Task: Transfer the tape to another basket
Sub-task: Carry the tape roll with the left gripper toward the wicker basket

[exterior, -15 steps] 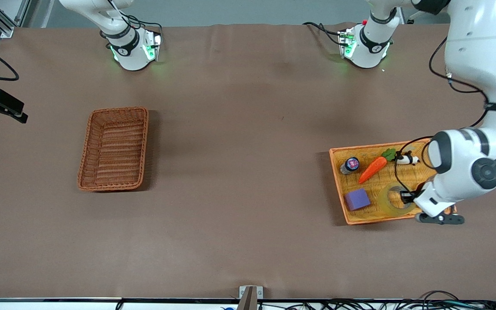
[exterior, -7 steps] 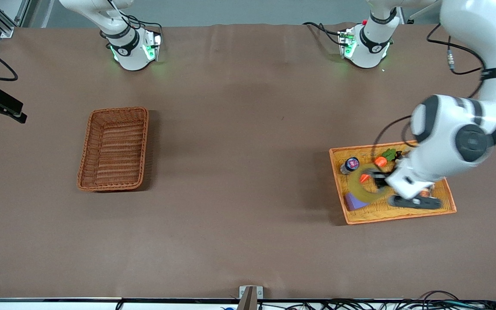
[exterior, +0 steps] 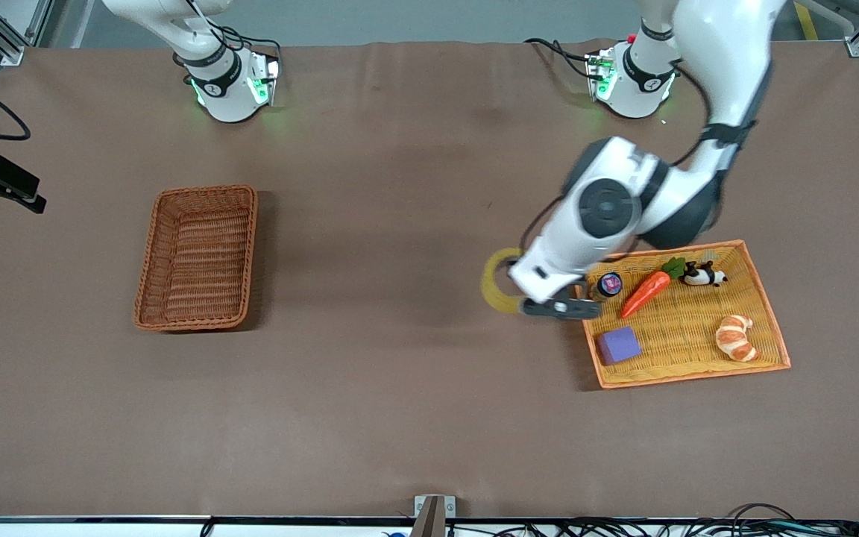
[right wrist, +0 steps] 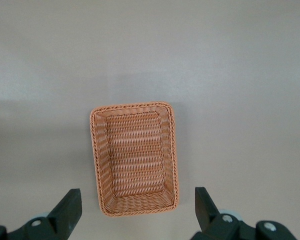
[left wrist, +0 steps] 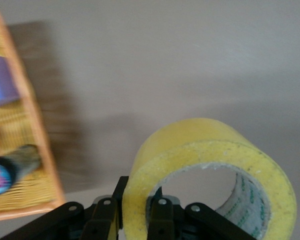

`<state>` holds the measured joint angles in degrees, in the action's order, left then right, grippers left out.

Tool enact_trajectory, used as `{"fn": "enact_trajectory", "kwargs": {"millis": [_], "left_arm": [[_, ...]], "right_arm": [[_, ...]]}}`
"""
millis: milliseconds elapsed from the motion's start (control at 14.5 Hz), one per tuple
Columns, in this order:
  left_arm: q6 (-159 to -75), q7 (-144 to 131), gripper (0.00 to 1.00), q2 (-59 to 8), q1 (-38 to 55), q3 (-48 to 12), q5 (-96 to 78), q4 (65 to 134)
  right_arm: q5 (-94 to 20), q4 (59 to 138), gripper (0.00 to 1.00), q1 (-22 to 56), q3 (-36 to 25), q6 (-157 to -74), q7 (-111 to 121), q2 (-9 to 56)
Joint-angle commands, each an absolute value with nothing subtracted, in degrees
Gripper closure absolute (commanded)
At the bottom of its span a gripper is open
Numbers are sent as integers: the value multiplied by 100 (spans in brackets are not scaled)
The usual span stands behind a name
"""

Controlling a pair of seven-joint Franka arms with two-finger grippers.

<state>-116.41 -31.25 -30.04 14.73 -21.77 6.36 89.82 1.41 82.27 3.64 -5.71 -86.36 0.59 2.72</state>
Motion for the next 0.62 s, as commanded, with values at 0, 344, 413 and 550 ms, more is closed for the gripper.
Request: {"fn": "enact_trajectory", "kwargs": {"millis": [0,344,413,550], "left_arm": [[-11496,-3348,96,-3637,1958,-2180,730,8202],[-11689,-3945,95,-4833,3214,-1751,721,6848],[-11820,-3972,95,-4895,3513,-1514,721,6716],[-12294,-3990,95,-5070,3857,-1301,712,6645]], "right_arm": [[35,8314,0,281,-519,-8640,26,211],[35,8332,0,272,-519,-8631,35,211],[35,8332,0,272,-519,-8631,35,211],[35,8332,0,281,-519,-8631,26,211]]}}
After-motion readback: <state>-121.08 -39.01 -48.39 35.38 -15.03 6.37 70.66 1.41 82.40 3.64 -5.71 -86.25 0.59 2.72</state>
